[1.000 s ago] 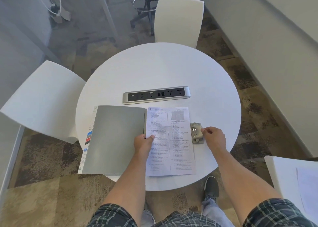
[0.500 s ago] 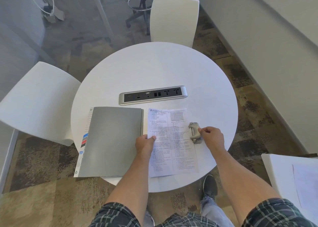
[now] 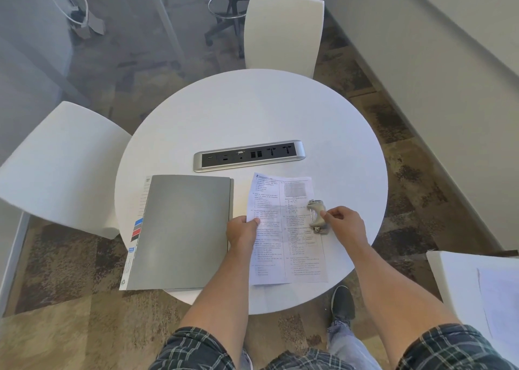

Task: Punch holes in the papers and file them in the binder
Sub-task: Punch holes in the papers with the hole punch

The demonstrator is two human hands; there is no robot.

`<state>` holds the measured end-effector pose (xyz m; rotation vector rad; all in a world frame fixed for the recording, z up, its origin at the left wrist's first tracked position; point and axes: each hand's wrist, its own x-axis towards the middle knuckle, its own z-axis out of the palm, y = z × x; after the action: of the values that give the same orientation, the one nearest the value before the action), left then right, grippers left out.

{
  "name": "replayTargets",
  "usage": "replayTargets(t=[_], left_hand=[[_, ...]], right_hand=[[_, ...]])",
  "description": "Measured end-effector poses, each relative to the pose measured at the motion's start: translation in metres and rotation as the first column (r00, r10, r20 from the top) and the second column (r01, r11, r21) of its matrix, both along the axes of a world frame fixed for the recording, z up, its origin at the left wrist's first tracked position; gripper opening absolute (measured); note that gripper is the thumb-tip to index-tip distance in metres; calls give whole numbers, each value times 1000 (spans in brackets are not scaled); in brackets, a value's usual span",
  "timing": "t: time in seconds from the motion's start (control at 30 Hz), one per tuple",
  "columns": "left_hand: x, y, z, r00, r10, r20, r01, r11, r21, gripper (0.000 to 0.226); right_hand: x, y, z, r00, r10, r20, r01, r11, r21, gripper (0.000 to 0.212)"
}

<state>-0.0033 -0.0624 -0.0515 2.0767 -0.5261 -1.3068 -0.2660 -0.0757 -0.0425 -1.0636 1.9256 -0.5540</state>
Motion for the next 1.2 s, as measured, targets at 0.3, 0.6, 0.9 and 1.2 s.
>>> replayTargets(t=[0.3, 0.6, 0.9, 1.2], left_hand=[[5, 4, -3, 1000, -18, 25, 16, 999, 44, 14], [4, 2, -2, 1000, -16, -2, 16, 998, 52, 11], [7, 1, -5, 1000, -4, 5, 3, 999, 47, 10], [6, -6, -3, 998, 42, 38, -43, 999, 26, 15]], right_hand=[[3, -5, 0, 998, -58, -1, 58, 997, 46, 33], [-2, -10, 1, 999, -3, -34, 6, 996, 91, 36], [-3, -14, -3, 991, 77, -113, -58, 985, 162, 41], [-4, -11, -3, 994, 65, -89, -51, 987, 155, 45]])
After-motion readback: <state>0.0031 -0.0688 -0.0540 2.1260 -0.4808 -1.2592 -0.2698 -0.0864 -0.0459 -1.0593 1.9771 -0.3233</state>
